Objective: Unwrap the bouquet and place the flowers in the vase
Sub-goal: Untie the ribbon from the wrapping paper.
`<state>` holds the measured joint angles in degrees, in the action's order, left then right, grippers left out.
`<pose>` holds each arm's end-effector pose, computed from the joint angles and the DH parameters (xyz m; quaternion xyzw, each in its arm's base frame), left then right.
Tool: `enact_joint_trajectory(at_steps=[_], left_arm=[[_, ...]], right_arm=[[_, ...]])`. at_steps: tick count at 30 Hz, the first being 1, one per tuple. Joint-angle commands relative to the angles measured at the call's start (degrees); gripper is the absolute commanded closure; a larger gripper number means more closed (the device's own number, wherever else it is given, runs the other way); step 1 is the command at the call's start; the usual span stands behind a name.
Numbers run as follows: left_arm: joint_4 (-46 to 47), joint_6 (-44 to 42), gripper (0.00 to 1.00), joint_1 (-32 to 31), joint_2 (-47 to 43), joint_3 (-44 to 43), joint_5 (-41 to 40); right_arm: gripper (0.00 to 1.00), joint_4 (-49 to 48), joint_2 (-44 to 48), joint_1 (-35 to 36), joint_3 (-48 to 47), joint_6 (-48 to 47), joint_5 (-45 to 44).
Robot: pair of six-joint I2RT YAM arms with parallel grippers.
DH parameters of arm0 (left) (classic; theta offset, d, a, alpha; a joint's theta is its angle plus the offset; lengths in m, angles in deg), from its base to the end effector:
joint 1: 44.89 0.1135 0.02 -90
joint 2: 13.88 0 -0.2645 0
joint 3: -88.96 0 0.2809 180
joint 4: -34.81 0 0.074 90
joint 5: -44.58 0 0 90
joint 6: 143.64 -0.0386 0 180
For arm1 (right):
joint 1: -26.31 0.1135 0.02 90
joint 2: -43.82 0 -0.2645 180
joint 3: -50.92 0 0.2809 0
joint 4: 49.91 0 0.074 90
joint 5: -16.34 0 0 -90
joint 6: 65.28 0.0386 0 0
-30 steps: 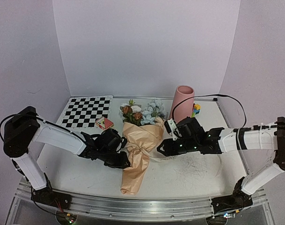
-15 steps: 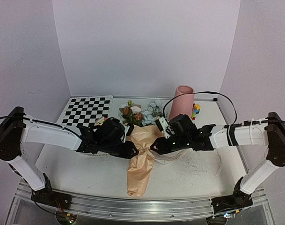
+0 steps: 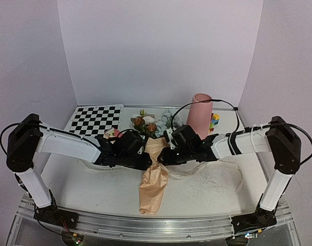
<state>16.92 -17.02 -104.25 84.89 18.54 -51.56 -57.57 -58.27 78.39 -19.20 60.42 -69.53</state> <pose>0.1999 -0.3294 0.1604 0.1631 0.9124 -0.2432 0.2860 0.2536 0.3301 0.1771 -0.1389 0.8282 0.3976 0.3696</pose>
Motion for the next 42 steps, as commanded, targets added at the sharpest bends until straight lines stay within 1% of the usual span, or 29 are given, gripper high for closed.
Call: enact_joint_trajectory(at_steps=[1, 3, 5, 8, 12, 16, 18, 21, 24, 27, 32, 39, 42], left_arm=[[-0.2, 1.9, 0.76, 0.8, 2.4, -2.2, -3.3], [-0.4, 3.5, 0.78, 1.6, 3.3, -1.3, -4.2], [-0.6, 4.5, 0.79, 2.0, 4.0, -0.3, -6.1], [-1.5, 5.2, 0.79, 2.1, 4.1, 0.9, -7.9], [-2.1, 4.7, 0.79, 2.0, 1.7, 1.8, -8.7], [-1.4, 1.8, 0.76, 1.4, -2.3, 2.1, -7.0], [-0.1, -0.3, 0.74, 1.2, -4.2, 2.1, -4.8], [3.7, -2.8, 0.69, 1.2, -5.7, 2.6, 0.4], [7.8, -4.2, 0.64, 1.2, -5.1, 2.6, 5.1], [9.1, -4.9, 0.63, 1.2, -2.6, 0.7, 8.6], [9.3, -5.8, 0.67, 1.2, 0.9, -1.9, 8.4], [9.4, -5.9, 0.72, 1.2, 3.7, -3.3, 7.6], [9.4, -5.4, 0.72, 1.2, 3.4, -2.6, 5.5]], right_arm=[[0.76, 1.2, -2.7, 0.2, -2.2, 3.7, -3.8], [0.84, 4.9, -4.0, 0.2, -3.1, 5.1, -8.3], [0.86, 9.3, -4.6, 0.2, -3.8, 6.2, -12.3], [0.85, 11.5, -3.1, 0.2, -2.6, 6.8, -16.1], [0.82, 11.5, 0.4, 0.3, -0.7, 4.6, -17.5], [0.76, 9.8, 2.1, 0.3, -0.7, -1.3, -13.1], [0.75, 8.8, 2.5, 0.3, -0.9, -3.4, -10.2], [0.73, 7.9, 2.7, 0.3, -1.3, -5.0, -6.8], [0.72, 7.4, 2.2, 0.3, -1.9, -5.1, -4.7], [0.72, 7.3, 1.3, 0.3, -2.2, -4.6, -4.6], [0.72, 6.7, -0.5, 0.3, -2.5, -5.1, -4.4], [0.71, 5.9, -4.6, 0.3, -4.5, -7.0, -1.6], [0.74, 5.8, -5.0, 0.2, -5.4, -7.8, -0.5]])
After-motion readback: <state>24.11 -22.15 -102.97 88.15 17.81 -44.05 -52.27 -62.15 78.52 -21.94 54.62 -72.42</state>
